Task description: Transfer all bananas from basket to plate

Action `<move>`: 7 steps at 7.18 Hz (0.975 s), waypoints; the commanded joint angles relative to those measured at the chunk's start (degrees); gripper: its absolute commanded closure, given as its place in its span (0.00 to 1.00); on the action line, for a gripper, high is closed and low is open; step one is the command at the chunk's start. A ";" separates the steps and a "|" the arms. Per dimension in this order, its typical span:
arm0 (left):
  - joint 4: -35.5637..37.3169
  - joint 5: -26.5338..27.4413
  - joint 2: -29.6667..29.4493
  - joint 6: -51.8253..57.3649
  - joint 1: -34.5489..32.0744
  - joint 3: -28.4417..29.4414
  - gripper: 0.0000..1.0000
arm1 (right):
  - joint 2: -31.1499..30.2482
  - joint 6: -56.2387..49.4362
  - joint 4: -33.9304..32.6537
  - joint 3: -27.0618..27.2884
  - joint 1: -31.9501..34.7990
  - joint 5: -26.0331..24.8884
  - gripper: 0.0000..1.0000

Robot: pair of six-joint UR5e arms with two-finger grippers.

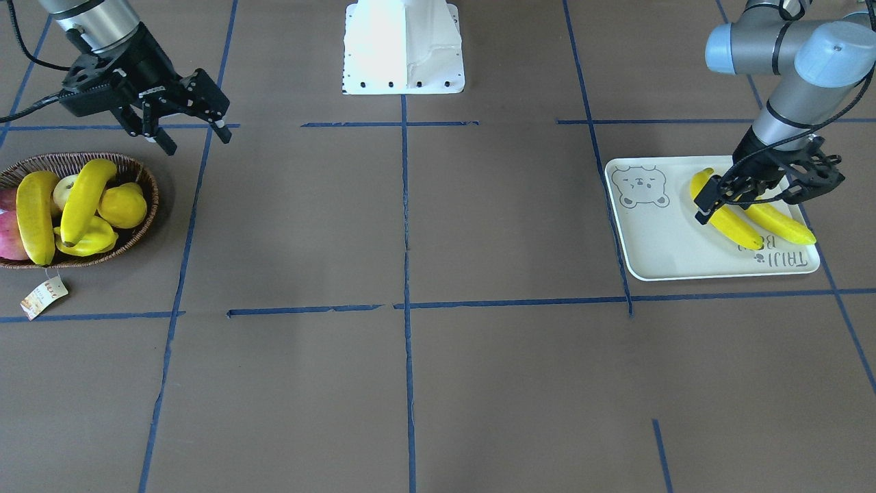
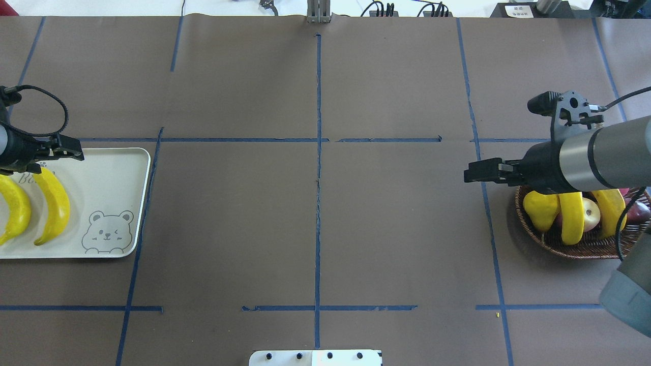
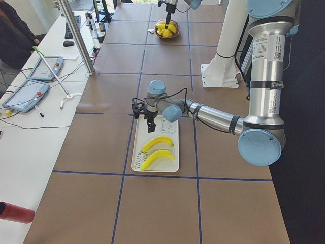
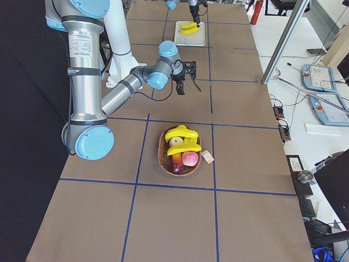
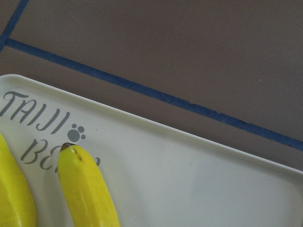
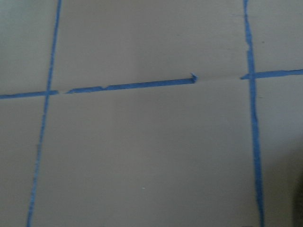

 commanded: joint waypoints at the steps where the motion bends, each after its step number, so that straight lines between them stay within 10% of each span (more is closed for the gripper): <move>1: 1.35 -0.37 -1.24 -0.35 -0.11 -3.29 0.01 | -12.19 -3.97 6.26 -0.23 1.04 -0.64 0.00; 7: 1.62 -0.64 -1.42 -1.06 -0.11 -4.17 0.01 | -14.80 -4.93 7.63 -9.45 -2.65 -8.37 0.00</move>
